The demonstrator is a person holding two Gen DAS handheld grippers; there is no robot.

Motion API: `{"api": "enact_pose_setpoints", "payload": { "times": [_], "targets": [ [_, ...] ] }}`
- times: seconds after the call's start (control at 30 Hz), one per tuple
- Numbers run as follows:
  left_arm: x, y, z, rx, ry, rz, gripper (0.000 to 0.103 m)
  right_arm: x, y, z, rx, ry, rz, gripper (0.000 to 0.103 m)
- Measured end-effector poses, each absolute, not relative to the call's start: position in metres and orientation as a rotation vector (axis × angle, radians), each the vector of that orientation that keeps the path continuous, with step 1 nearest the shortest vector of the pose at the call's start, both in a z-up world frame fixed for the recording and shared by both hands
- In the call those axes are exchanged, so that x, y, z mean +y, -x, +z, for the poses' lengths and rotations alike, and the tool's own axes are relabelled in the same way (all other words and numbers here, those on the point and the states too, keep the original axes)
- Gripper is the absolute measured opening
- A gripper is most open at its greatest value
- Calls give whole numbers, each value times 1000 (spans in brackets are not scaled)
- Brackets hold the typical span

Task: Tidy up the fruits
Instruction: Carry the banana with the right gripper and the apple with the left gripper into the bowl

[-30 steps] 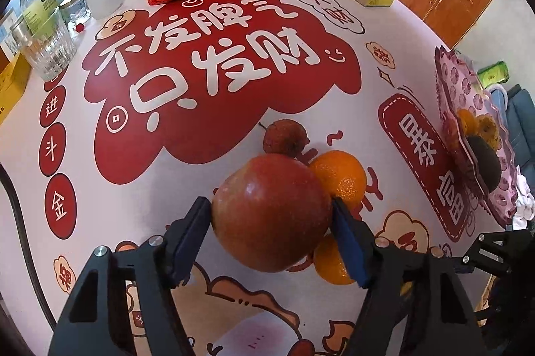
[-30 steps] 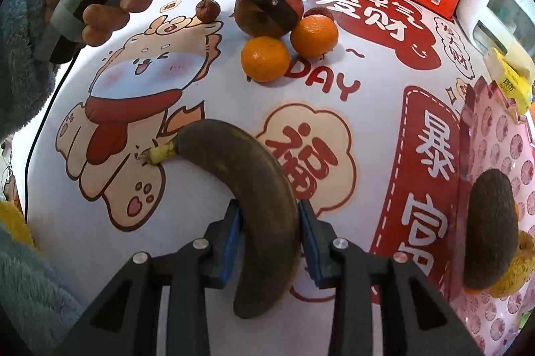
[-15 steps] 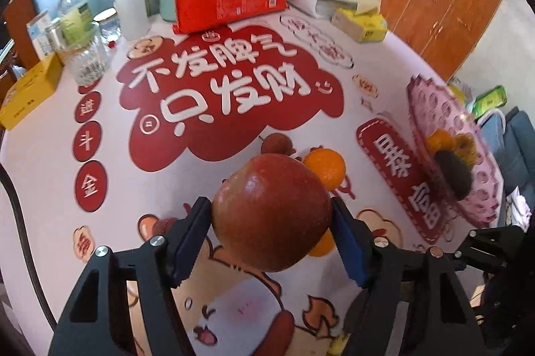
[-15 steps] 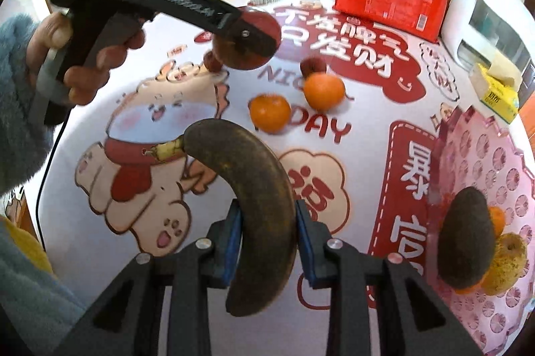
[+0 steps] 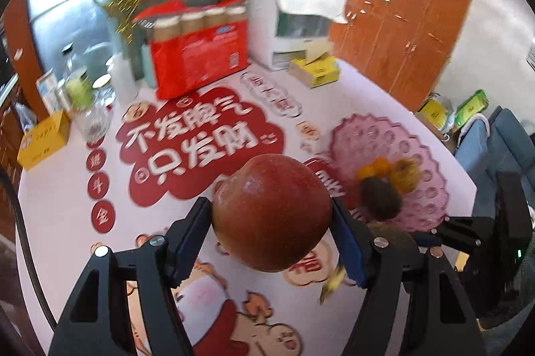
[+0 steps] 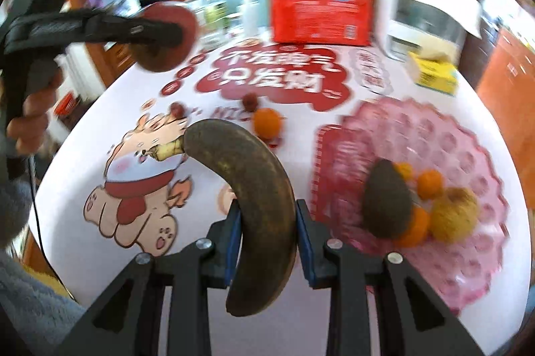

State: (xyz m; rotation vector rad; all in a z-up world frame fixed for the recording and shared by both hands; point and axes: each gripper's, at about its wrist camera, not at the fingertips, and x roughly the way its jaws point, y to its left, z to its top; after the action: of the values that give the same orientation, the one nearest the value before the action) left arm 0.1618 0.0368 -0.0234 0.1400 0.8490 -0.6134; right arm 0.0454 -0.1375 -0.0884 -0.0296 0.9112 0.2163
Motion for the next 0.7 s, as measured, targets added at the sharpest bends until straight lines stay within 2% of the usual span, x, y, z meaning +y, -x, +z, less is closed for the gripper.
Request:
{"api": "enact_pose_setpoints", "payload": {
  "times": [0.27, 0.5, 0.7],
  "targets": [
    [-51, -146, -23, 870, -156, -674, 69, -232, -30, -70, 893, -99, 20, 30],
    [-134, -163, -67, 979, -160, -634, 69, -304, -45, -70, 911, -97, -95, 30],
    [-184, -192, -100, 1032, -160, -562, 69, -356, -88, -99, 982, -151, -149, 30]
  ]
}}
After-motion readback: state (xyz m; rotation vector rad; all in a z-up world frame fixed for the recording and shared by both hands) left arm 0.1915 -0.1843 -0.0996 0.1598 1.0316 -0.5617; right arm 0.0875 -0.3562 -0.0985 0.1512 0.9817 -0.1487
